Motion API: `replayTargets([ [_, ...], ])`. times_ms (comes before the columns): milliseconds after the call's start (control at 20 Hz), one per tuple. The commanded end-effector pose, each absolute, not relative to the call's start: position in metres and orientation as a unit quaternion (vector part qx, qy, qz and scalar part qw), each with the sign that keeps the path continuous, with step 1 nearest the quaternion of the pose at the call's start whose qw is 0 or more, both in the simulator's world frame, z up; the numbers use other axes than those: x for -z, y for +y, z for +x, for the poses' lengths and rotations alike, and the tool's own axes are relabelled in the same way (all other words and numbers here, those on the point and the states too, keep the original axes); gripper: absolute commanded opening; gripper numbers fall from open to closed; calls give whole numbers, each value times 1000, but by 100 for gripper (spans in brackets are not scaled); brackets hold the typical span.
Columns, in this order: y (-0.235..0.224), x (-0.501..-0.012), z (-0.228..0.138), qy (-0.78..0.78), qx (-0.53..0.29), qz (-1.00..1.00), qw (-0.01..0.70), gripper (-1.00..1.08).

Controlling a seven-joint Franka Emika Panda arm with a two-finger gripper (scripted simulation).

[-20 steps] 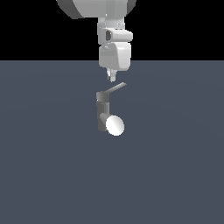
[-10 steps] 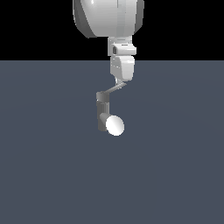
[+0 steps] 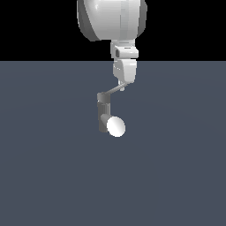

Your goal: Turn on the faucet by rotating a designated handle.

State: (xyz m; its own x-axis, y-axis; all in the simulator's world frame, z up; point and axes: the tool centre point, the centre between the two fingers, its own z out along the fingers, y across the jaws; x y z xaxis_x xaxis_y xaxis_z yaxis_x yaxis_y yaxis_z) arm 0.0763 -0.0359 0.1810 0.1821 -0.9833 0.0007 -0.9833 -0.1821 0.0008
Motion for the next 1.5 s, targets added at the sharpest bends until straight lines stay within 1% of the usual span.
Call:
replayTargets([
  [0,-37,-181,72,-640,0,769,1,-100],
  [1050,-54,-181,12,-640,0,769,0,-100],
  [1100,-42,-194,25,-633,-12,774,-10,-100],
  [1450,-35,-190,1,-635,-8,772,-7,-100],
])
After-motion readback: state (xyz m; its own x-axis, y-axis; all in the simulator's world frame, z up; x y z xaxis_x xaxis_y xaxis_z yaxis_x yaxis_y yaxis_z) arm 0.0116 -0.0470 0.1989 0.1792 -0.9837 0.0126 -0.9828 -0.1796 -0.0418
